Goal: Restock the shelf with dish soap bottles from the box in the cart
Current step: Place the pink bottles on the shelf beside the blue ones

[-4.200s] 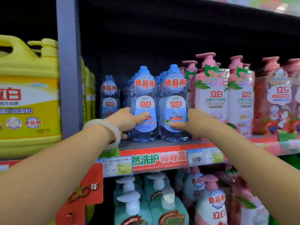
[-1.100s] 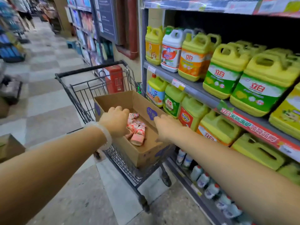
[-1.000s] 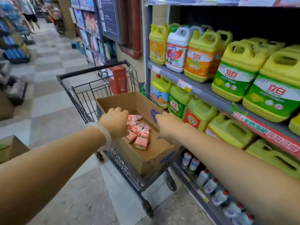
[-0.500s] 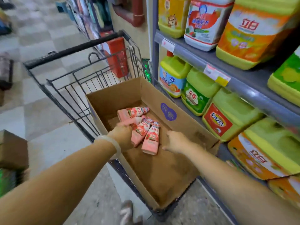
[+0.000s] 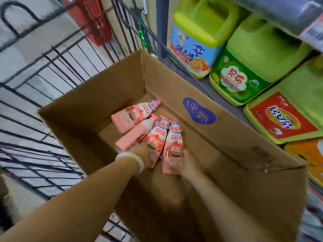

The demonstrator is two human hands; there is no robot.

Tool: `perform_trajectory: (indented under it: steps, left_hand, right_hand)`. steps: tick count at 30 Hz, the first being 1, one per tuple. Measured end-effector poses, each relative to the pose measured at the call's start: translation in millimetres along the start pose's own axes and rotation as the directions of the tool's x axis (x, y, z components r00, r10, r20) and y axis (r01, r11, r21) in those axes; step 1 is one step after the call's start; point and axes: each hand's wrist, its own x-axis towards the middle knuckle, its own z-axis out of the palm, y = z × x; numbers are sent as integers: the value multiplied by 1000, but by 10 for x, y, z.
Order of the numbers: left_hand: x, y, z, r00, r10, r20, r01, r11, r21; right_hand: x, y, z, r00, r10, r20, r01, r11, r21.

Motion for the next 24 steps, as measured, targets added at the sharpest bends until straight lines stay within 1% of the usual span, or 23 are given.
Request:
perform_trajectory:
  steps: [3, 7, 9, 10, 13, 16, 20, 22, 24]
  left_hand:
    - [267, -58, 140, 992, -122, 44, 126, 986, -108]
    - [467, -46, 281, 970, -242, 18, 239, 939, -247]
    - [556, -48, 331, 948, -312, 61, 315, 896, -313]
    - [577, -48, 340, 943, -323, 80, 331, 886, -325]
    - [628, -59, 383, 943, -317, 102, 332, 874, -354]
    - [708, -111, 383, 948, -305, 91, 313, 838, -448]
    - [841, -161, 353, 953, -273, 134, 290, 686, -667]
    - [878, -173, 390, 948, -274, 159, 303, 635, -711]
    - [876, -173, 383, 953, -249, 173, 293, 603, -742]
  right_hand:
    - [273, 3, 52, 995, 67, -76, -64, 997, 41]
    - [538, -50, 16, 983, 97, -154, -96, 995, 13]
    - [656, -71, 66, 979, 137, -149, -135, 991, 23]
    - [695, -80, 105, 977, 166, -132, -165, 986, 25]
    - [807, -48, 203, 971, 216, -105, -216, 976, 8]
    - [882, -20, 188, 958, 272, -94, -272, 962, 4]
    - [916, 1, 114, 956, 290, -48, -289, 957, 33]
    - [946, 14, 133, 952, 302, -48, -299, 952, 61]
    - [940, -7, 154, 951, 297, -80, -295, 955, 36]
